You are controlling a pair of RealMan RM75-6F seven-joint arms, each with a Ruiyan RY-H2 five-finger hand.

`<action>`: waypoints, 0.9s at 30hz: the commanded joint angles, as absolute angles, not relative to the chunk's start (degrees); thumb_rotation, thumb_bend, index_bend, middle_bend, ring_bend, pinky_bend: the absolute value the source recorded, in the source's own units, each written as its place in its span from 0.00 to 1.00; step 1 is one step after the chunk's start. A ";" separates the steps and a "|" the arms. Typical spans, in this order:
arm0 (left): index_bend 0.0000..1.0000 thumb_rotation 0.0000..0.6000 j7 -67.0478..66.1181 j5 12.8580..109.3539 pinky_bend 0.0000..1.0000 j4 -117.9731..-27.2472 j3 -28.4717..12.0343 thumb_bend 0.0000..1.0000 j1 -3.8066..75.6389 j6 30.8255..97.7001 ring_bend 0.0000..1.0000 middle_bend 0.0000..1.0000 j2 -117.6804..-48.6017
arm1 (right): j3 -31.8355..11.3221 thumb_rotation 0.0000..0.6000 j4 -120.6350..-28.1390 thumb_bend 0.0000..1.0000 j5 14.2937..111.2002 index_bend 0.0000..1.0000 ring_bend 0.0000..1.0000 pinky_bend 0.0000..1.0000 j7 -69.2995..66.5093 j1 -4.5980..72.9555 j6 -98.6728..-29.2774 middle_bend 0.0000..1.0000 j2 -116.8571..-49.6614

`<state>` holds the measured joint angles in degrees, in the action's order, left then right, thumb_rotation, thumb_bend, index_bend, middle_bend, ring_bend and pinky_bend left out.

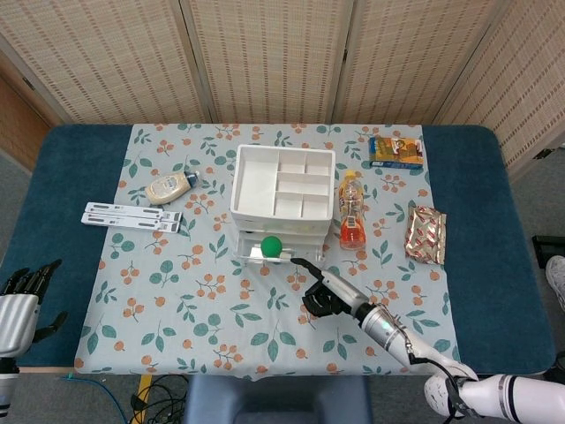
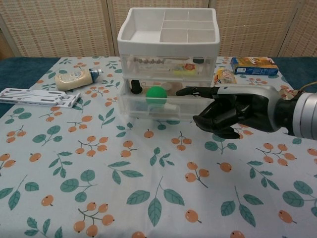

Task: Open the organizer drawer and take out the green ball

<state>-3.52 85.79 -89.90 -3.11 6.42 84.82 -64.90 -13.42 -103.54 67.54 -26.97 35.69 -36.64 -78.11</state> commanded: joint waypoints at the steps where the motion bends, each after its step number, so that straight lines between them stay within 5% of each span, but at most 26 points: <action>1: 0.11 1.00 -3.21 85.96 0.15 -89.92 -3.09 0.23 6.46 84.87 0.24 0.21 -64.95 | -13.16 1.00 -102.29 0.59 64.24 0.00 0.90 0.86 -23.92 37.24 -36.70 0.82 -77.69; 11: 0.11 1.00 -2.74 86.05 0.15 -89.96 -2.93 0.23 6.34 85.06 0.24 0.21 -64.87 | -13.08 1.00 -99.18 0.59 57.89 0.01 0.90 0.86 -19.88 40.34 -36.31 0.82 -79.59; 19: 0.11 1.00 -2.74 86.08 0.15 -90.10 -2.77 0.23 6.11 85.30 0.24 0.21 -64.80 | -12.59 1.00 -99.86 0.59 57.00 0.15 0.90 0.86 -18.90 40.95 -36.07 0.82 -79.60; 27: 0.11 1.00 -2.73 86.35 0.15 -90.08 -2.79 0.23 6.31 85.26 0.24 0.21 -64.96 | -11.38 1.00 -102.71 0.59 59.30 0.17 0.90 0.86 -19.29 39.68 -36.53 0.82 -78.33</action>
<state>-2.72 86.37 -90.08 -2.78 6.31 85.26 -64.96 -11.57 -102.39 58.98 -19.19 39.89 -36.43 -78.52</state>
